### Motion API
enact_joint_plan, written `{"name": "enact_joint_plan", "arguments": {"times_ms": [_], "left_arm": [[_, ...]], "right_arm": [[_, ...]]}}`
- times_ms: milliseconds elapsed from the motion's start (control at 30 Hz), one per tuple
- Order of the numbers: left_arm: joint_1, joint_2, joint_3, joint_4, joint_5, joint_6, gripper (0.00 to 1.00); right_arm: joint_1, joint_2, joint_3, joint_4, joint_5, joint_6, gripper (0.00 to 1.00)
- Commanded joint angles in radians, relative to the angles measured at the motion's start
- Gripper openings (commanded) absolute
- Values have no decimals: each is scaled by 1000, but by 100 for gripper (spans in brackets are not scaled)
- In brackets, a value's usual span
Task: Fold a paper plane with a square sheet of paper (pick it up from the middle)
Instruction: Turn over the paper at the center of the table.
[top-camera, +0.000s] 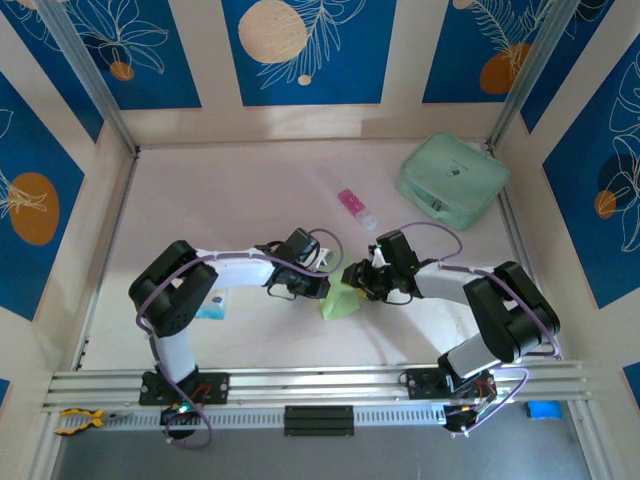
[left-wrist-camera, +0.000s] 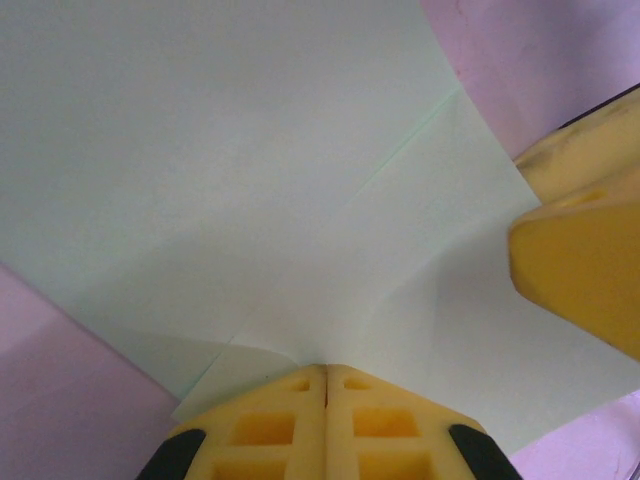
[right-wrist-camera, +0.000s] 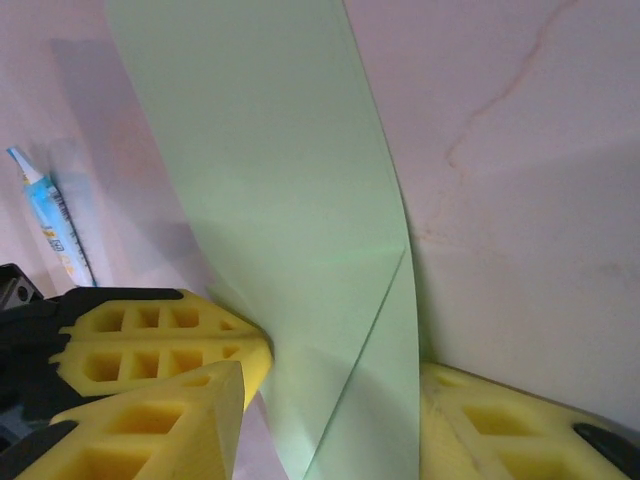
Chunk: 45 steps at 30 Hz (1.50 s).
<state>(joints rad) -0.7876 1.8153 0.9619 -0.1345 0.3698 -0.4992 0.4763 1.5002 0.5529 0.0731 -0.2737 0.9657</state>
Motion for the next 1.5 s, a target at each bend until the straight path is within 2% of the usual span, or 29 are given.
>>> {"name": "enact_joint_plan", "arguments": {"times_ms": [0, 367, 733, 967, 1067, 1200, 1333, 1467], "left_arm": [[5, 9, -22, -23, 17, -10, 6], [5, 4, -15, -31, 15, -15, 6], [4, -10, 4, -60, 12, -8, 7], [4, -59, 3, -63, 11, -15, 18], [7, -85, 15, -70, 12, -16, 24], [10, -135, 45, -127, 10, -17, 32], [31, -177, 110, -287, 6, -27, 35], [43, -223, 175, -396, -45, -14, 40]], "right_arm": [[-10, 17, 19, 40, -36, -13, 44], [-40, 75, 14, 101, -71, -35, 38], [-55, 148, 16, 179, -110, -31, 28], [-69, 143, 6, 195, -131, -41, 12], [-71, 123, 5, 183, -131, -45, 8], [-68, 71, 9, 107, -121, -54, 7], [-64, -21, 64, -90, -74, -63, 7], [-23, -168, 85, -229, 59, -103, 7]]}}
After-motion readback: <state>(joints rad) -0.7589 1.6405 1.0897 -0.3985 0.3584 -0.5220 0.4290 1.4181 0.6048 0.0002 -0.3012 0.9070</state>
